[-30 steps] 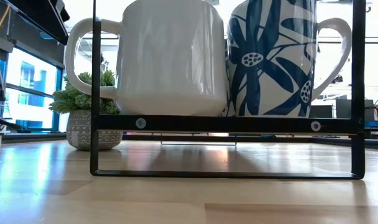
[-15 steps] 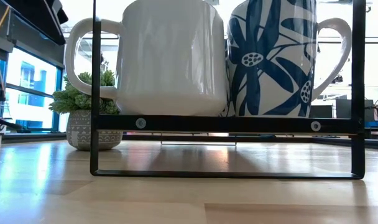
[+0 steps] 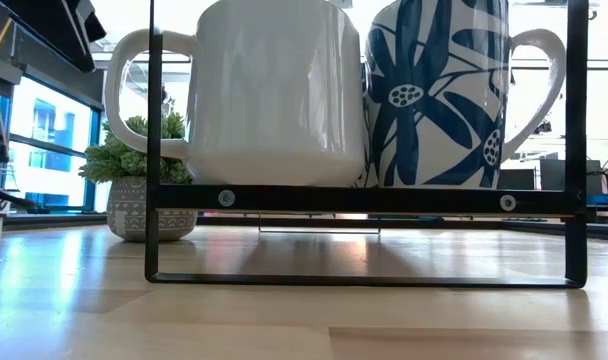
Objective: Place coffee mugs
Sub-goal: Adjust the mugs
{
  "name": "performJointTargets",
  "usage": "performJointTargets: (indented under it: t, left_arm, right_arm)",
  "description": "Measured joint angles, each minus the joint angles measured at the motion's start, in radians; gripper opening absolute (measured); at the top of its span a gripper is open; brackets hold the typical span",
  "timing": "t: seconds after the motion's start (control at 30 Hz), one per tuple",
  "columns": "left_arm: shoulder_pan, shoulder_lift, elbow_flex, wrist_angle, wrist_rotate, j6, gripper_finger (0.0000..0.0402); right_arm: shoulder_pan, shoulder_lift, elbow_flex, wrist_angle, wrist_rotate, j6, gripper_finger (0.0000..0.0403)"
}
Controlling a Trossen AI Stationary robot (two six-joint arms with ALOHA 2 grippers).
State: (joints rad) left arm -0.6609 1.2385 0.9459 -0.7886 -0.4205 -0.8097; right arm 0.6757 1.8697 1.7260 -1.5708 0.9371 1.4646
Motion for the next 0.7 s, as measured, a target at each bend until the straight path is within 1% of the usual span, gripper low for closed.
performJointTargets:
  t: [0.1,0.2,0.33,0.43,0.5,0.57,0.63,0.7]
  left_arm:
    - [0.0,0.0,0.0,0.0,0.0,0.0,0.0074]
    - [0.0,0.0,0.0,0.0,0.0,0.0,0.0074]
    - [0.0,0.0,0.0,0.0,0.0,0.023,0.0074]
    - [0.0,0.0,0.0,0.0,0.0,0.027,0.0074]
    - [0.0,0.0,0.0,0.0,0.0,0.027,0.0074]
    - [0.0,0.0,0.0,0.0,0.0,0.028,0.0074]
    - [0.003,0.0,0.0,0.0,0.0,0.028,0.0074]
    - [0.013,0.0,0.0,0.0,0.0,0.029,0.0074]
  right_arm:
    - [0.009,-0.06,-0.113,0.0,0.003,0.074,0.0041]
    - [0.019,-0.153,-0.231,0.001,0.009,0.11,0.0041]
    - [0.018,-0.335,-0.405,0.013,0.053,0.134,0.0041]
    - [0.001,-0.496,-0.52,0.043,0.054,0.117,0.0041]
    - [-0.011,-0.608,-0.586,0.094,0.054,0.052,0.0041]
    - [-0.028,-0.722,-0.645,0.17,0.05,-0.056,0.0041]
    - [-0.052,-0.833,-0.696,0.282,0.026,-0.199,0.0041]
    - [-0.084,-0.939,-0.744,0.397,-0.019,-0.368,0.0041]
